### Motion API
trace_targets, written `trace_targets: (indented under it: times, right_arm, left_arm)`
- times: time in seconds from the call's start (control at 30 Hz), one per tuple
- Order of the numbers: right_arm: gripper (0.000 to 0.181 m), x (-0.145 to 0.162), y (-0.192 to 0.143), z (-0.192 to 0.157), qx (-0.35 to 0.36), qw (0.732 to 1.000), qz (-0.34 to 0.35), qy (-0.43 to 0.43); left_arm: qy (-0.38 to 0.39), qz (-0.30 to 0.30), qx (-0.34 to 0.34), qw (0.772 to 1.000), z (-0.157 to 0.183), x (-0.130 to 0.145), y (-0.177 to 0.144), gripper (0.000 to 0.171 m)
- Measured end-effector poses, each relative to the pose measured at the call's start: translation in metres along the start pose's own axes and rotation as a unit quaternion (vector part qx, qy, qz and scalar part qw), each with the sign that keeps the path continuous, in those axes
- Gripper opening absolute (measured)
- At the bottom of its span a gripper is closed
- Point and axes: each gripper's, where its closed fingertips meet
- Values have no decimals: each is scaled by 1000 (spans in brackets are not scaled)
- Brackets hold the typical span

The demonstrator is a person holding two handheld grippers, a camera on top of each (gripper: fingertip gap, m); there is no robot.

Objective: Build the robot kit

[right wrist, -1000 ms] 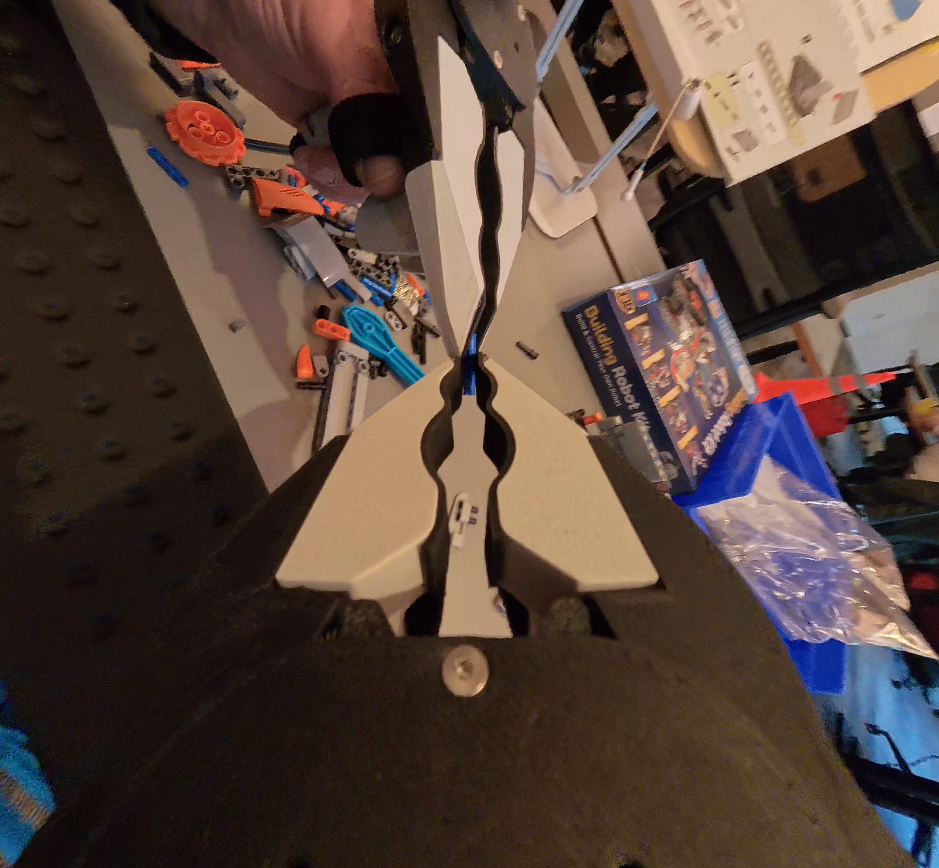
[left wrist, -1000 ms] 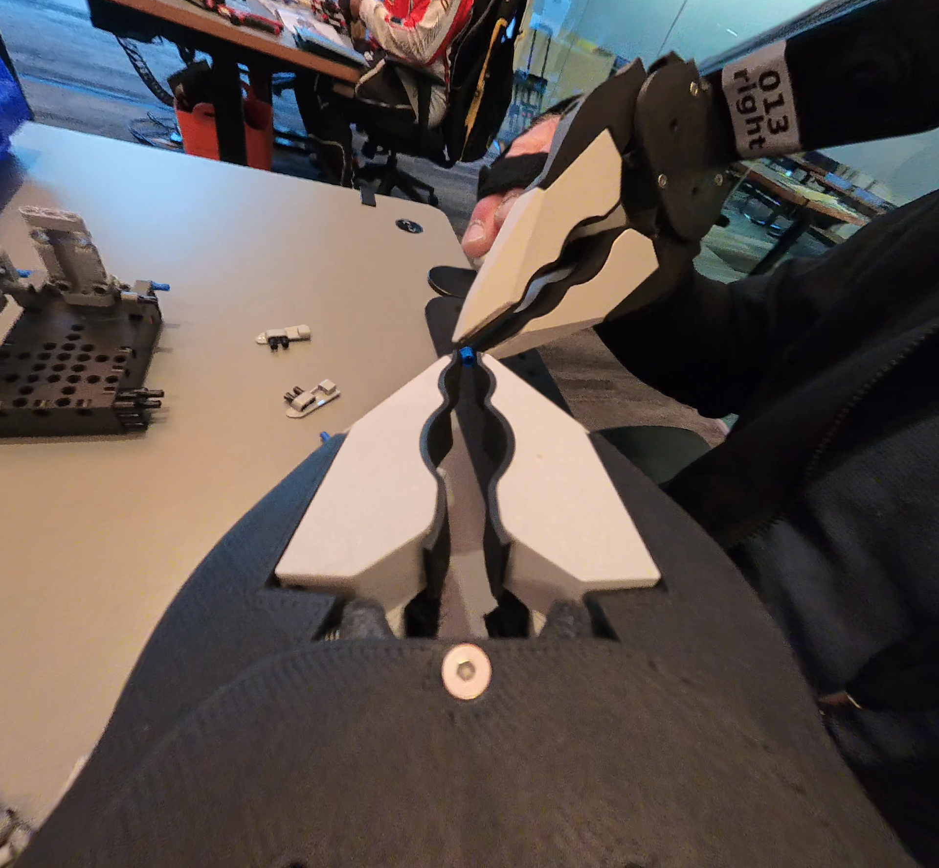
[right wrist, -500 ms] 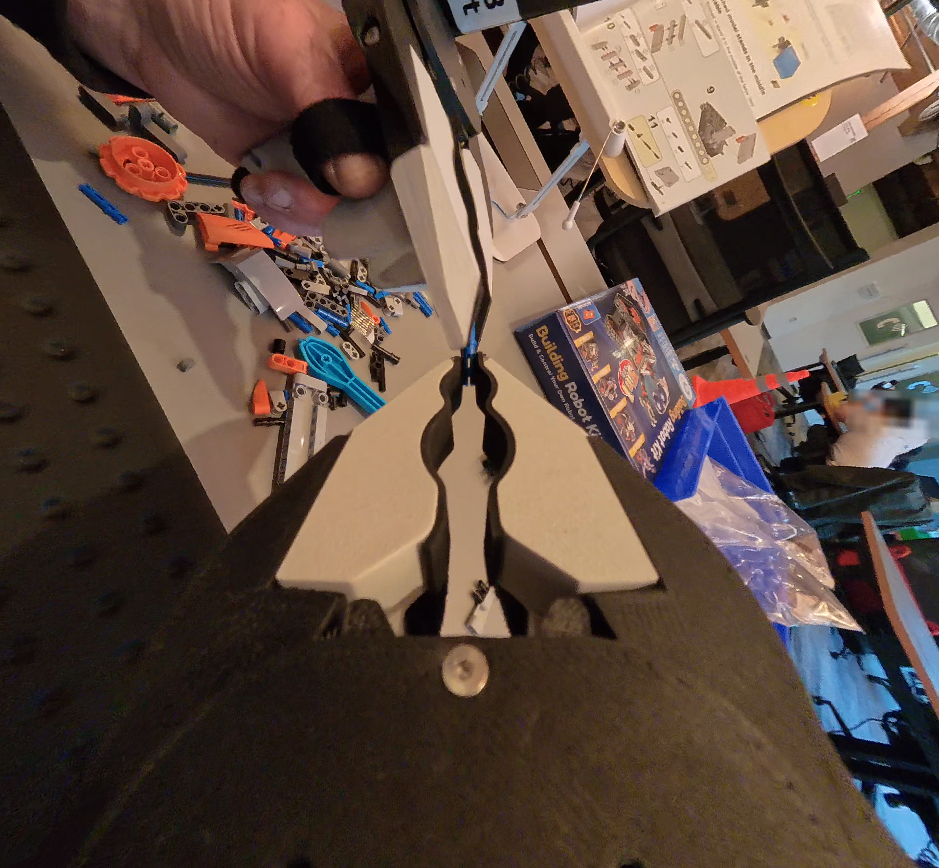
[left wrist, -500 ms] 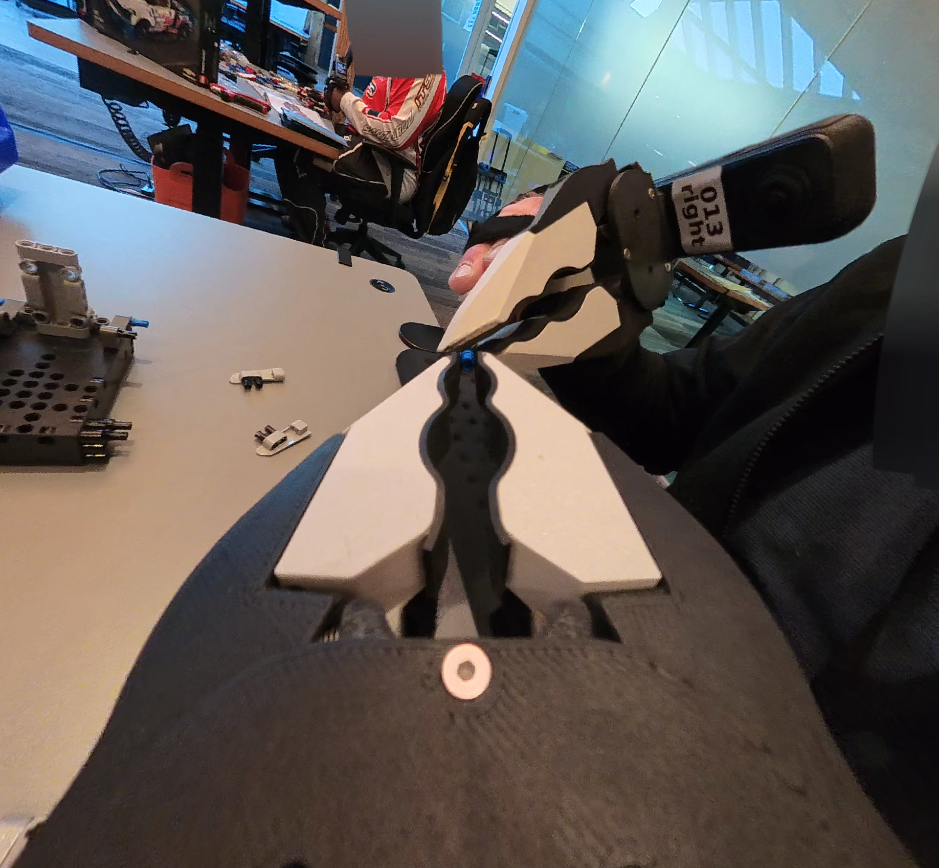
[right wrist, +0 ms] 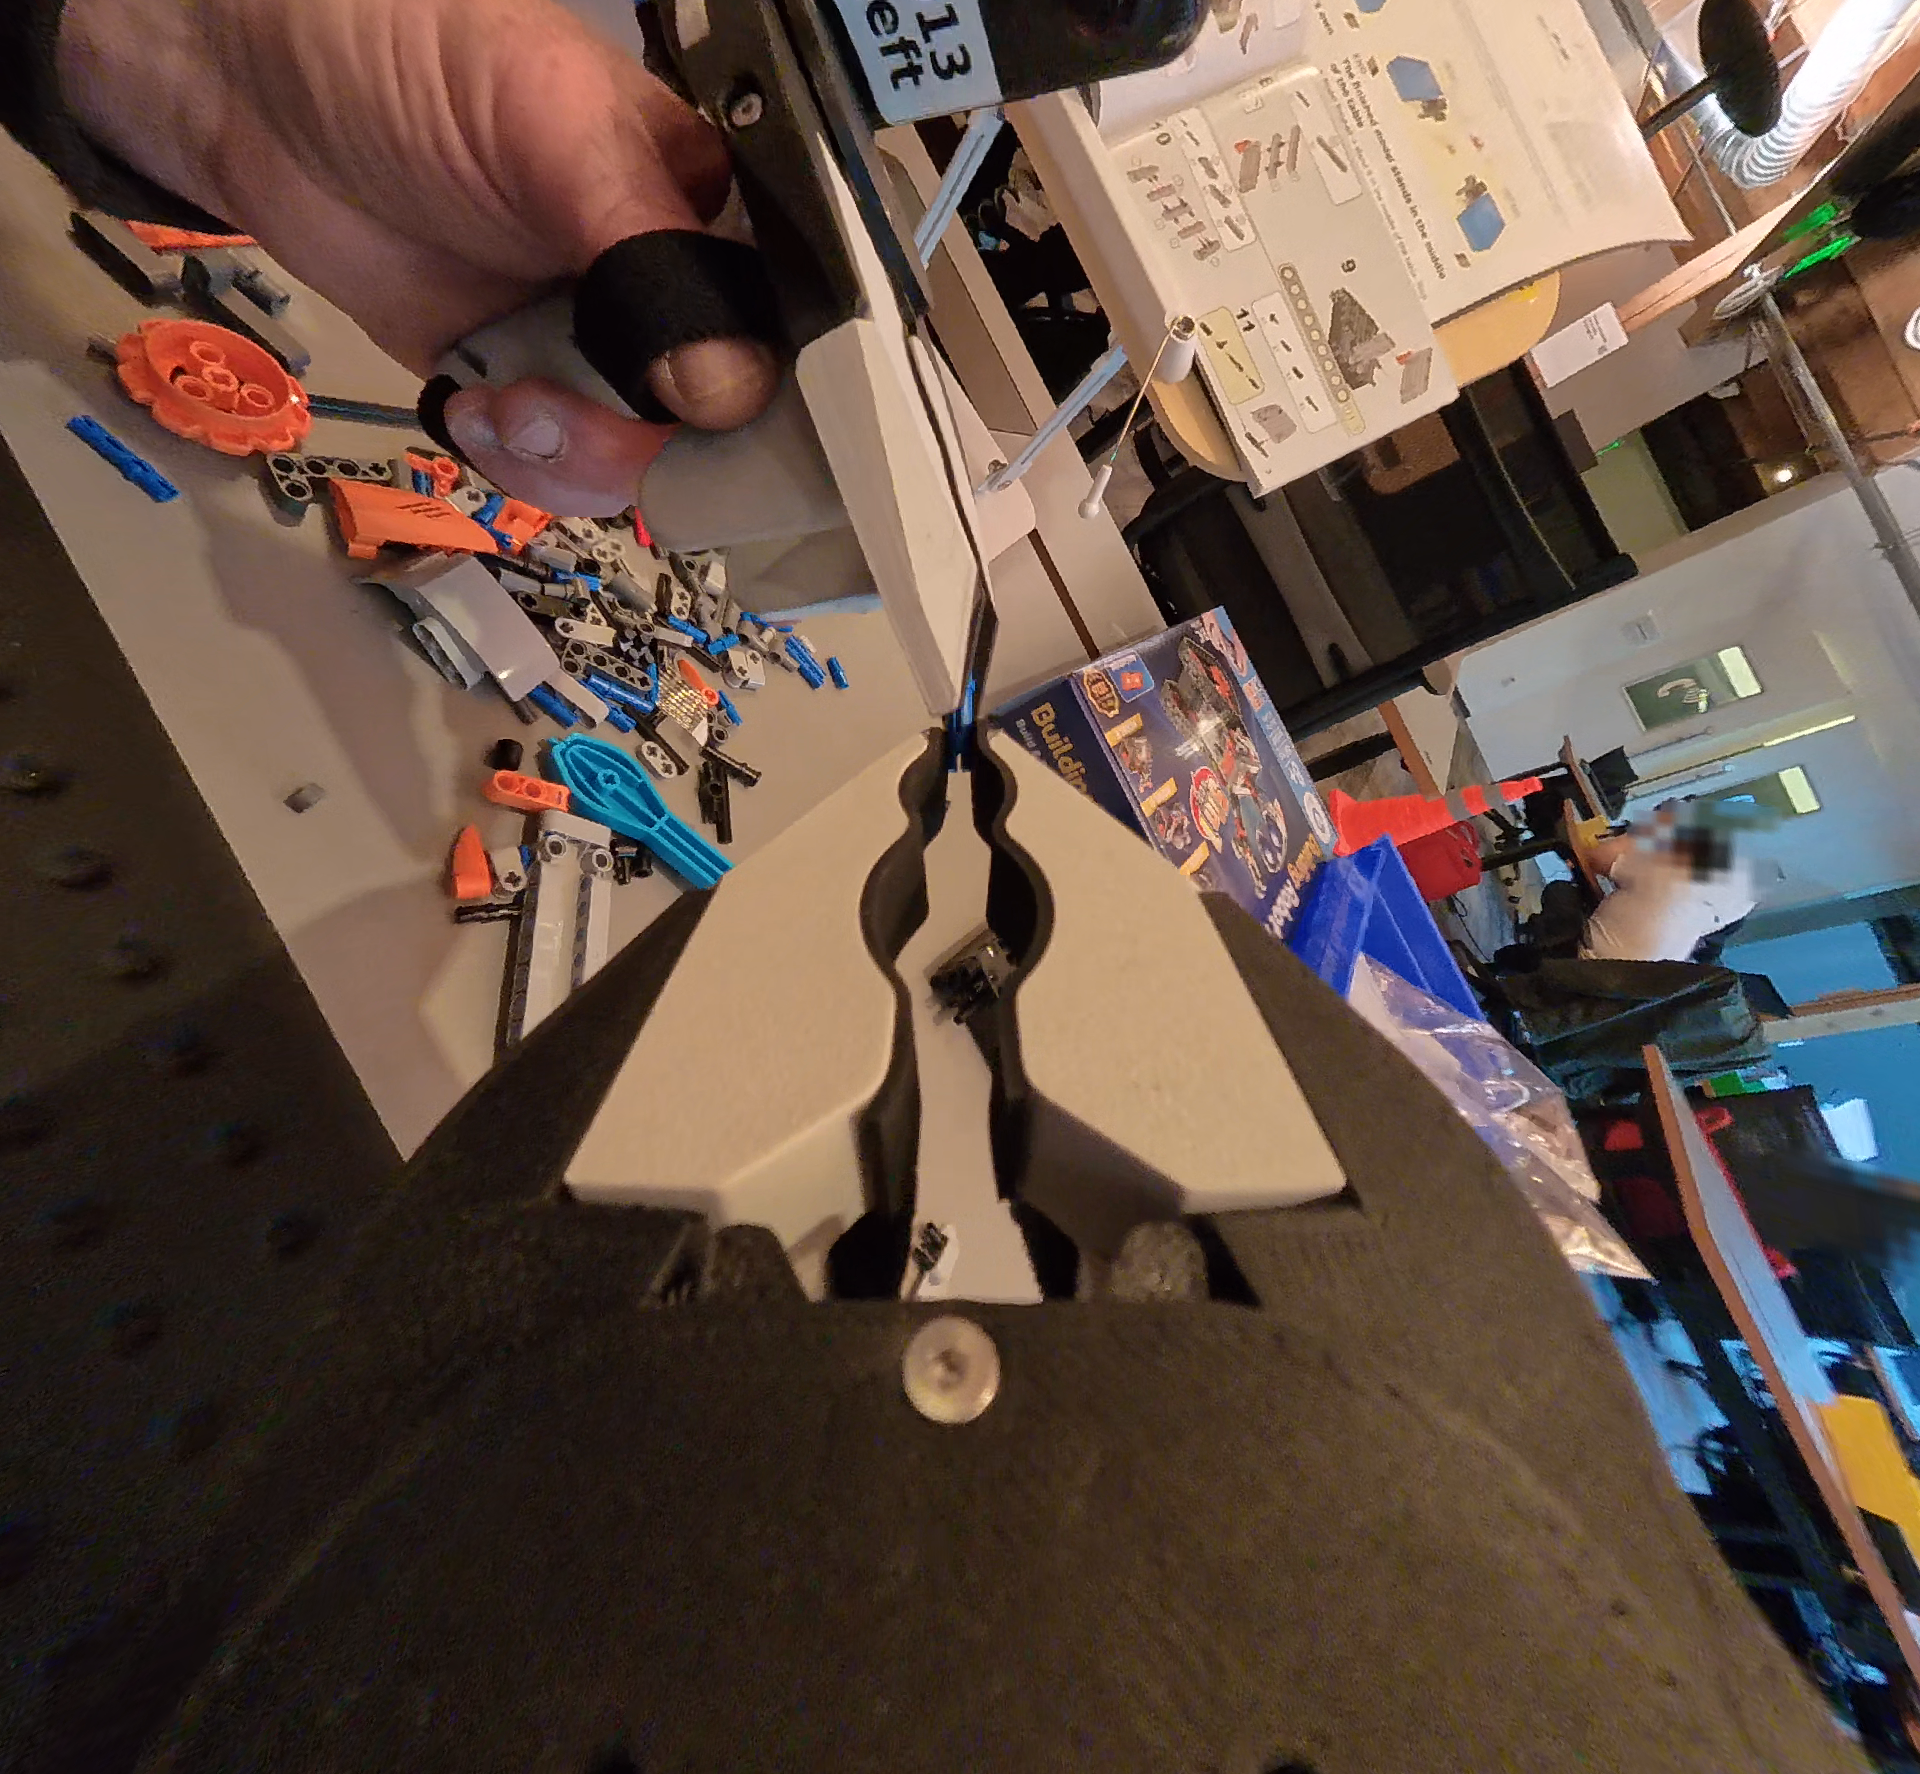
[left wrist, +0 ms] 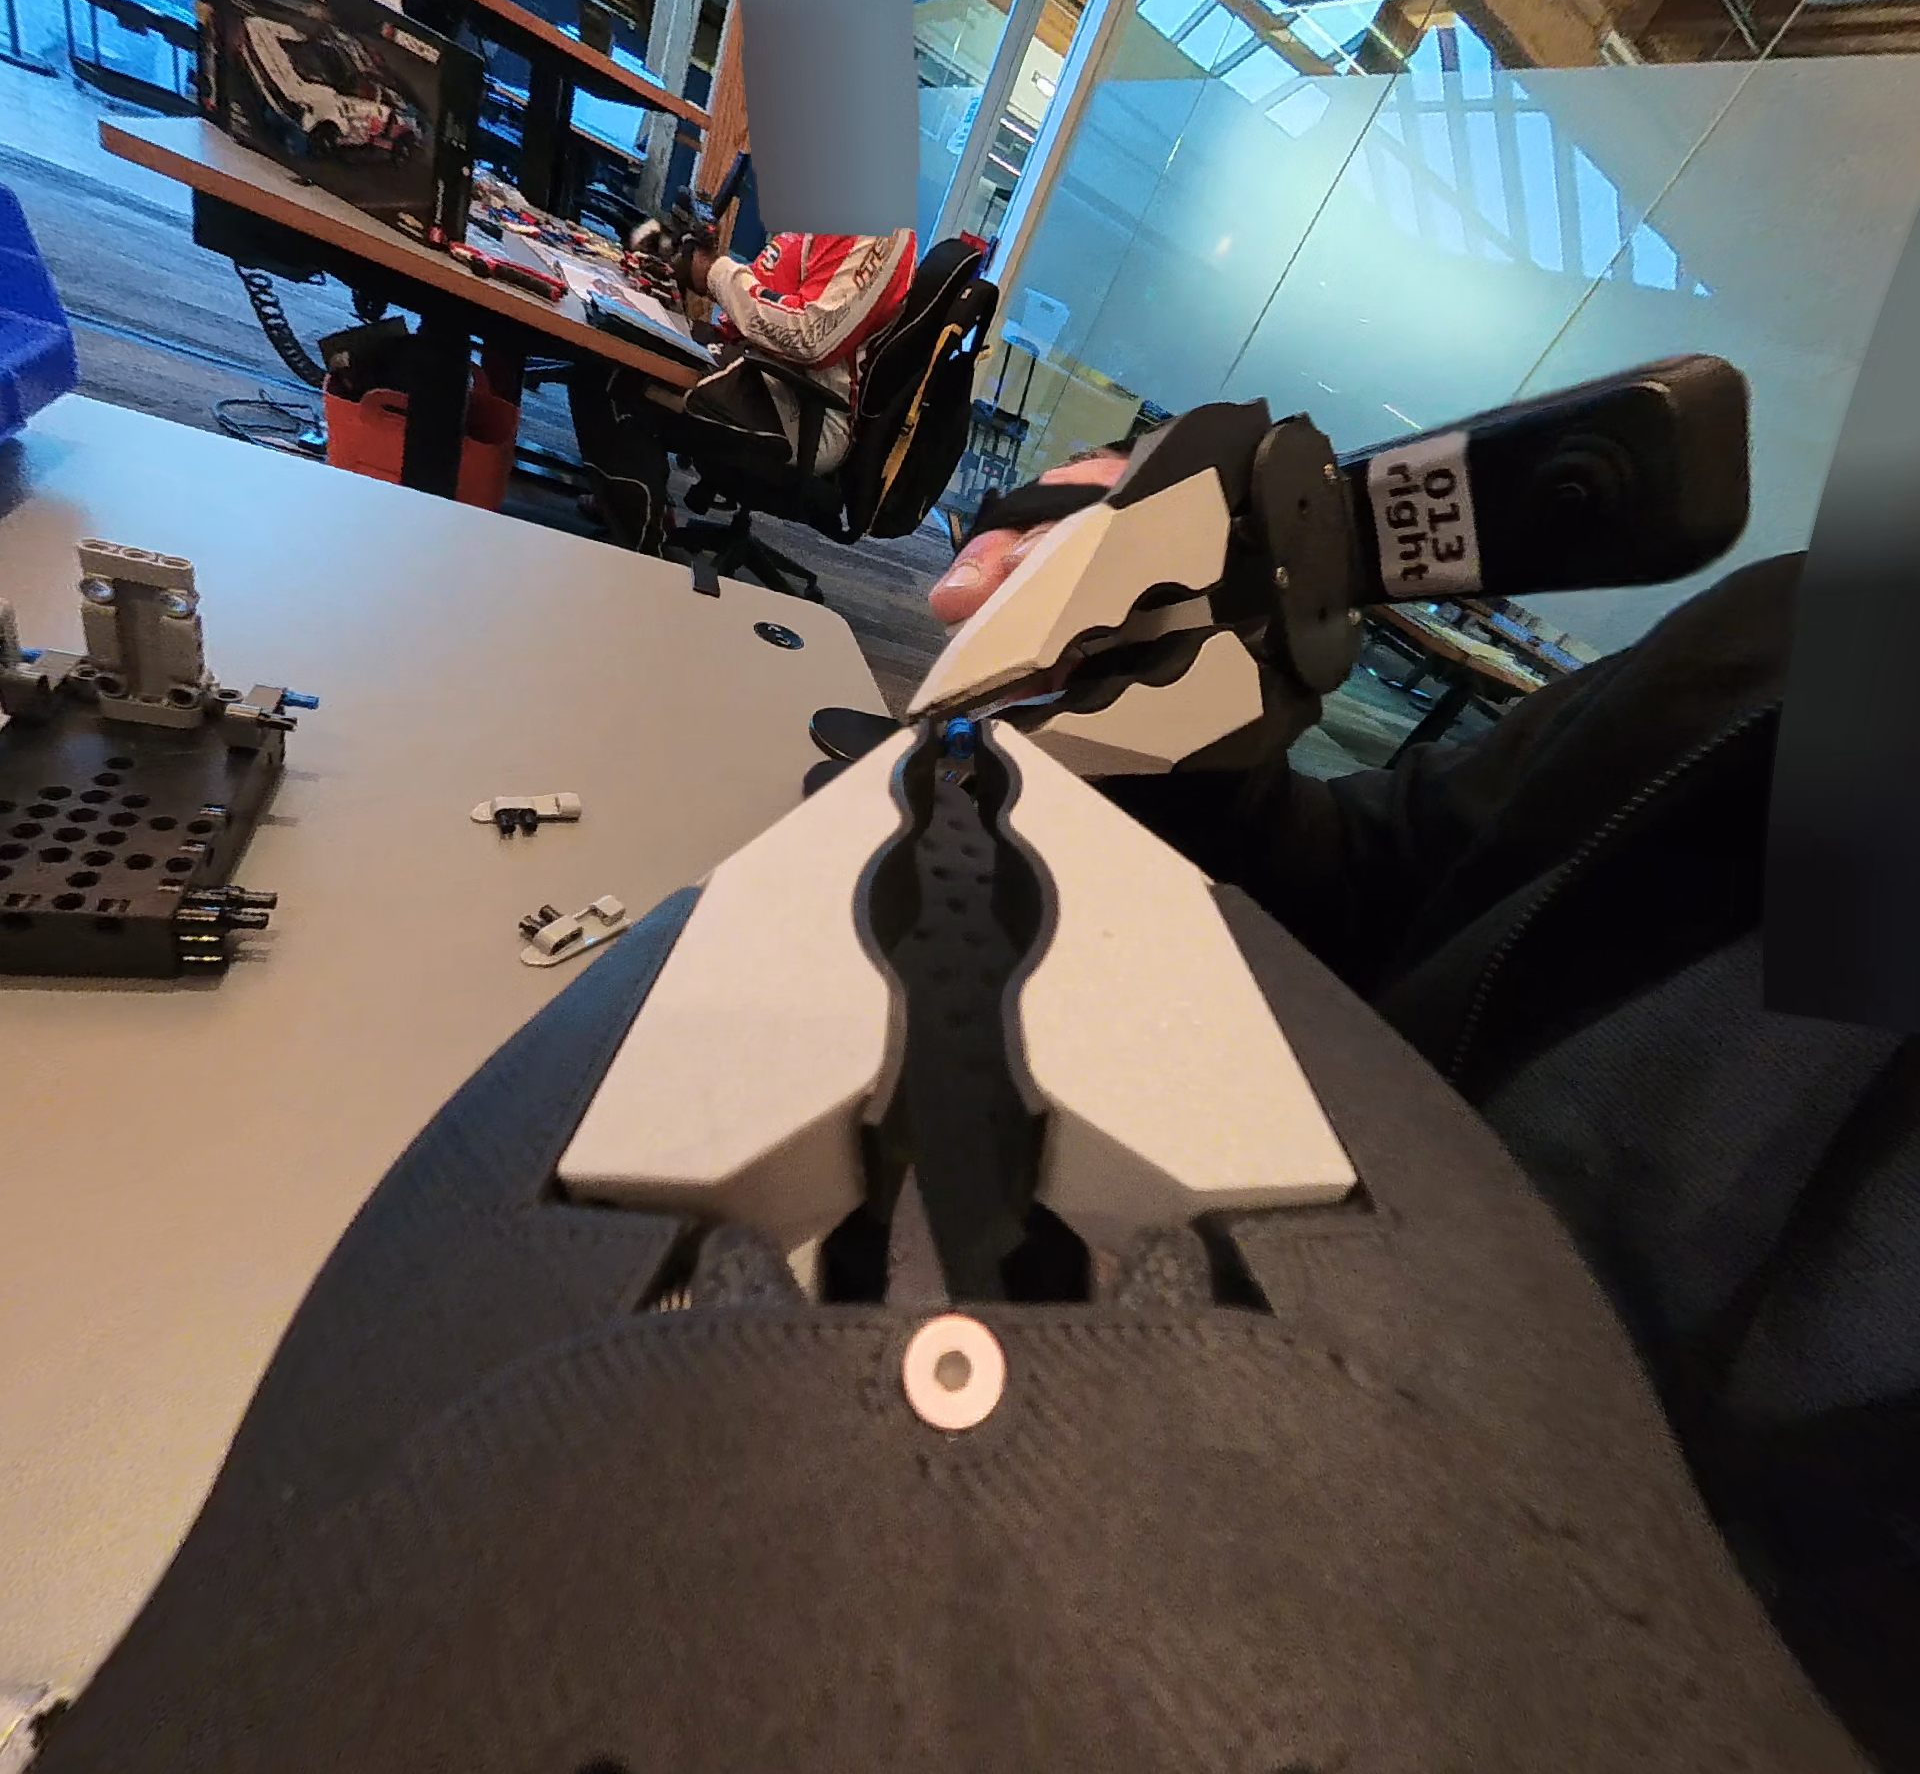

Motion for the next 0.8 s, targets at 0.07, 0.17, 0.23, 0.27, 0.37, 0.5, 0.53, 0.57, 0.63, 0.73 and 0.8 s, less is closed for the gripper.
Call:
trace_targets:
  times: [0.07,0.17,0.23,0.27,0.37,0.5,0.53,0.57,0.63,0.73,0.8]
  right_arm:
    - [2,2,1,0,2,1000,-12,-16]
    - [1,1,3,1,9,1000,-17,-22]
    - [2,-2,4,4,21,999,-12,-24]
    - [2,-5,4,6,26,1000,0,-9]
    - [3,-9,2,9,35,999,17,-1]
    - [2,-10,2,7,28,999,10,-19]
    - [1,-10,3,6,25,999,10,-21]
    - [1,-10,3,5,23,999,7,-27]
    - [1,-9,3,5,23,999,3,-36]
    - [1,-9,3,5,24,999,3,-35]
    - [1,-9,3,5,26,999,4,-32]
  left_arm:
    - [0,-1,-5,1000,-2,1,0,3]
    - [7,2,-12,1000,-4,-1,-2,2]
    - [22,8,-16,1000,-3,-4,-2,1]
    - [18,12,-13,1000,-1,-7,-2,1]
    - [21,23,-16,999,0,-11,-2,1]
    - [-4,31,-2,999,1,-11,-2,2]
    - [-7,33,-2,999,1,-11,-2,4]
    - [-8,31,-4,999,0,-10,-1,4]
    - [-5,28,-4,1000,0,-10,-2,2]
    - [-3,25,-7,1000,0,-9,-1,2]
    - [-9,27,-4,1000,0,-9,-1,2]
Point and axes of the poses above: each gripper's, where its closed fingertips meet, y out along the fingers, x out of its underside, z = x × y across the jaws, and after that the axes turned 14 degrees about z, right-handed
